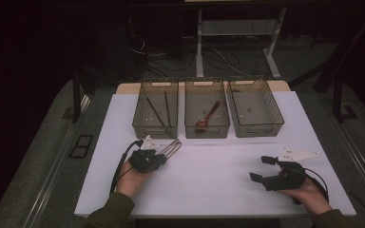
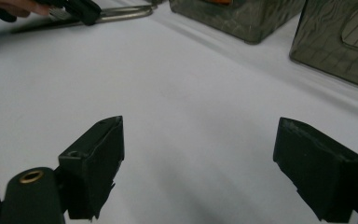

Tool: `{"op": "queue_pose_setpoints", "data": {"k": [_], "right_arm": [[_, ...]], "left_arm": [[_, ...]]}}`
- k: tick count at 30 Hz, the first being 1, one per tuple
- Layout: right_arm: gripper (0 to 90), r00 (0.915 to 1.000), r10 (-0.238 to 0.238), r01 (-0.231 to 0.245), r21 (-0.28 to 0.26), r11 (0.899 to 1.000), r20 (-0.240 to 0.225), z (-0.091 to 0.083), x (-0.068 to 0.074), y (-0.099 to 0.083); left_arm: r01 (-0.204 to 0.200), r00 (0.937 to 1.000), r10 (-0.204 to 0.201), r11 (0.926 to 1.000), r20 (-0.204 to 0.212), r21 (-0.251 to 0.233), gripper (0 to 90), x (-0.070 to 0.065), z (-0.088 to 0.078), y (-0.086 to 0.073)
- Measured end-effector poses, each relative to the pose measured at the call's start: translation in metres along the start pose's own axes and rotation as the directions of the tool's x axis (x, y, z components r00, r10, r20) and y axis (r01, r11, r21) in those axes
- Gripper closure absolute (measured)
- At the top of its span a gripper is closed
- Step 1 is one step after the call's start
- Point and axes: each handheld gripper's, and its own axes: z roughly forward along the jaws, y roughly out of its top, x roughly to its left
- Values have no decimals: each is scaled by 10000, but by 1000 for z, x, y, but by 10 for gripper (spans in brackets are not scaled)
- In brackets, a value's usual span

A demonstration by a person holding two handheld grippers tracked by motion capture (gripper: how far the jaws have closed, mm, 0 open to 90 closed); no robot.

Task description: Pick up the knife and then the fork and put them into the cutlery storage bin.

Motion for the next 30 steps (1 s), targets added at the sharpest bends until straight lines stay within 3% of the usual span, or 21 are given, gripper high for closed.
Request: {"op": "queue_pose_setpoints", "data": {"k": [2,7,18,24,30], "right_arm": [[156,10000,5,-4,207,9998,-53,1,0,0],[120,9988,-221,243,512,9984,-428,0,1,0],[127,9966,-229,232,31,9997,-787,-6,1,4],[131,9934,-476,493,141,9987,-1045,-3,0,4],[116,9894,-654,678,138,9976,-1296,-3,2,9]], "left_arm": [[-144,9999,144,9999,-15,5,790,0,0,0],[-29,10000,30,10000,-51,49,791,-1,0,2],[-444,9963,455,9989,731,-161,791,-8,-7,12],[-746,9904,787,9964,1132,-402,791,-16,-14,20],[-1124,9783,1216,9916,1679,-633,791,-27,-17,28]]}}
